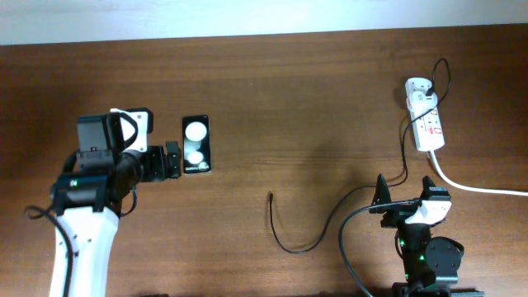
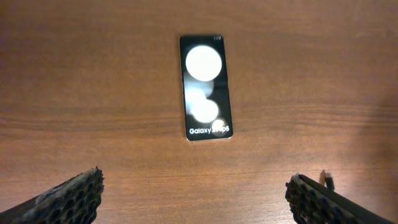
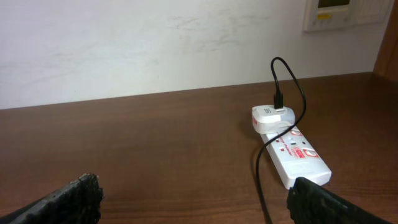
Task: Plug charger to phone and switch on socket
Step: 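Move the left gripper over the black Galaxy Z Flip5 phone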
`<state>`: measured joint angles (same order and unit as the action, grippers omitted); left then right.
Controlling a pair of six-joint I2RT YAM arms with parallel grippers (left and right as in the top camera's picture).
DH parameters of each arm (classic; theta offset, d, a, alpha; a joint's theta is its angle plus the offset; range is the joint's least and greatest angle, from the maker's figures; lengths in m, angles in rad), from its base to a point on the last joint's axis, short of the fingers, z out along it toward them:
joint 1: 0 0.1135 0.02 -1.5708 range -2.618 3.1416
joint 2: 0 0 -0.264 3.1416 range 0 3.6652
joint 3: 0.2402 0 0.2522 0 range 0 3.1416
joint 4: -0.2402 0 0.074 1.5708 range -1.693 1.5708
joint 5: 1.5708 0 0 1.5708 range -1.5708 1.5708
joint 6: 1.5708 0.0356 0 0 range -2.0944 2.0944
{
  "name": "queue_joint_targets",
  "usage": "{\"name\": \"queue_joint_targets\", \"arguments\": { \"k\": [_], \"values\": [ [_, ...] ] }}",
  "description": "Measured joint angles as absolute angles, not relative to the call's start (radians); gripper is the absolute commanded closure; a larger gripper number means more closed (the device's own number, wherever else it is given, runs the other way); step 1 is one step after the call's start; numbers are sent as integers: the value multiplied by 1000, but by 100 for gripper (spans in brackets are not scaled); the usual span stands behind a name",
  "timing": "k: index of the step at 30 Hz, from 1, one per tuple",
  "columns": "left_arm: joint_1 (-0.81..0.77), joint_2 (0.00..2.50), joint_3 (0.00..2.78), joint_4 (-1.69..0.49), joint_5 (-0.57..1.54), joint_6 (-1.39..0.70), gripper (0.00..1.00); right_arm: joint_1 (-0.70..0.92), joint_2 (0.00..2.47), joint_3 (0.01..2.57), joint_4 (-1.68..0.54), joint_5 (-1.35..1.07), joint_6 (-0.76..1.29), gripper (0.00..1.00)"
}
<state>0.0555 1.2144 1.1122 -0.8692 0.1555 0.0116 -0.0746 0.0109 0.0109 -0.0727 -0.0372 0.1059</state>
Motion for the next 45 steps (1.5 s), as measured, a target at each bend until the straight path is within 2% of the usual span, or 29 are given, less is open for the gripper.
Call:
{"name": "queue_joint_targets", "arguments": {
  "k": [16, 19, 25, 32, 45],
  "values": [
    [56, 1259, 1113, -902, 159, 7, 1, -75, 11, 11, -73, -37, 105, 1],
    [40, 1328, 1113, -898, 158, -3, 1, -75, 11, 11, -73, -37, 105, 1],
    [-87, 1486, 1145, -825, 139, -109, 1, -75, 11, 11, -73, -37, 105, 1],
    [-152, 1807, 1570, -1082, 47, -145, 1, -75, 10, 11, -73, -37, 107, 1],
    [-169, 2003, 1592, -1047, -35, -229, 1, -75, 10, 11, -73, -37, 105, 1]
  ]
}}
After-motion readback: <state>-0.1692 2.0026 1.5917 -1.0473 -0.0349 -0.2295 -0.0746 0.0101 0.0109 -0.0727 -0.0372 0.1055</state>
